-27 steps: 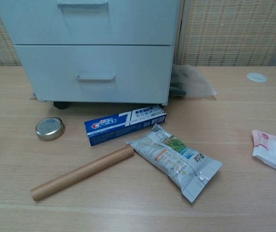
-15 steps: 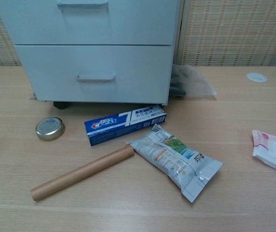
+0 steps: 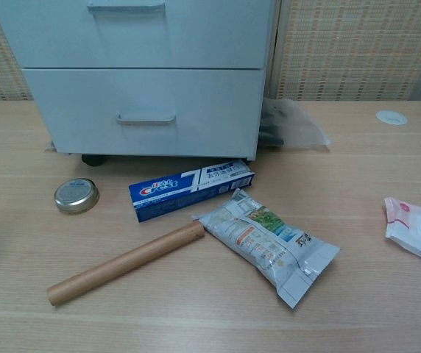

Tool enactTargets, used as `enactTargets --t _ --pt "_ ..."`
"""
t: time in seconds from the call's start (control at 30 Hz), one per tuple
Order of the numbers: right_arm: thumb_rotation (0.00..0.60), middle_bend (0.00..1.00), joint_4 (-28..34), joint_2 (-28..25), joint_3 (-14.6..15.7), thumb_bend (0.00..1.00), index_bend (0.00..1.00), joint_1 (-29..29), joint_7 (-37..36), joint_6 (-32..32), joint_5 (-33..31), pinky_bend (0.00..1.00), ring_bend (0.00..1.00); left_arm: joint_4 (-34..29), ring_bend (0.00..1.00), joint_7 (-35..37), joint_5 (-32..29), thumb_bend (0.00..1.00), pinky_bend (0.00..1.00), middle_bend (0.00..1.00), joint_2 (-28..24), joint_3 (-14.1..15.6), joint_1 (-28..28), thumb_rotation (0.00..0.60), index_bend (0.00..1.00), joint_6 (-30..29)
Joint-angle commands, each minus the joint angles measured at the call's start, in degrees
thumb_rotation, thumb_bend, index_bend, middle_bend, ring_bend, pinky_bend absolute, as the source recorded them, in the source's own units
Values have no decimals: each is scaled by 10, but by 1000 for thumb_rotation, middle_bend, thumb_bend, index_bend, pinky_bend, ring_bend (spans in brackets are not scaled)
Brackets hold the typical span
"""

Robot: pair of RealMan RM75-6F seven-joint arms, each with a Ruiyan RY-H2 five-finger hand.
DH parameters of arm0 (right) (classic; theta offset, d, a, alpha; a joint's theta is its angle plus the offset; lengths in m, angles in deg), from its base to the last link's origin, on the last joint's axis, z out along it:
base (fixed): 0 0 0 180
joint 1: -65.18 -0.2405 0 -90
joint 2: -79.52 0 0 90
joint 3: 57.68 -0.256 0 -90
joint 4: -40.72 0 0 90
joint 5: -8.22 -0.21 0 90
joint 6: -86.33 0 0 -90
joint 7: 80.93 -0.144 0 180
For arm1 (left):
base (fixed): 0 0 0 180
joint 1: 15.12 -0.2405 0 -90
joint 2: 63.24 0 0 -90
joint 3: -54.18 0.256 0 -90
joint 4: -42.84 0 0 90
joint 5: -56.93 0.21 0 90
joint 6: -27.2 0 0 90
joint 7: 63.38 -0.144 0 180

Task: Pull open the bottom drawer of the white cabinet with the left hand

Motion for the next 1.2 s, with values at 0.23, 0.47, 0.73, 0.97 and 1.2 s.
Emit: enactTargets --t 0.23,0.47,0.73,0.97,1.2 --pt "600 195 16 -3 -1 251 162 -12 13 -10 12 237 174 6 659 62 28 453 866 640 -26 -37 109 600 92 101" --pt "600 195 26 -3 5 251 162 -12 22 -11 17 237 174 6 886 65 12 455 1000 859 -6 -61 185 600 188 180" --pt "600 196 26 -1 9 252 162 -13 22 -15 18 237 175 12 931 43 -43 457 1000 897 30 -81 250 600 172 263" --pt "600 197 25 2 10 252 162 -16 20 -20 18 237 175 34 938 15 -105 458 1000 906 67 -96 287 600 119 302" --pt "600 199 21 3 11 251 162 -15 17 -21 13 237 177 75 940 -3 -162 457 1000 907 104 -100 318 600 119 336"
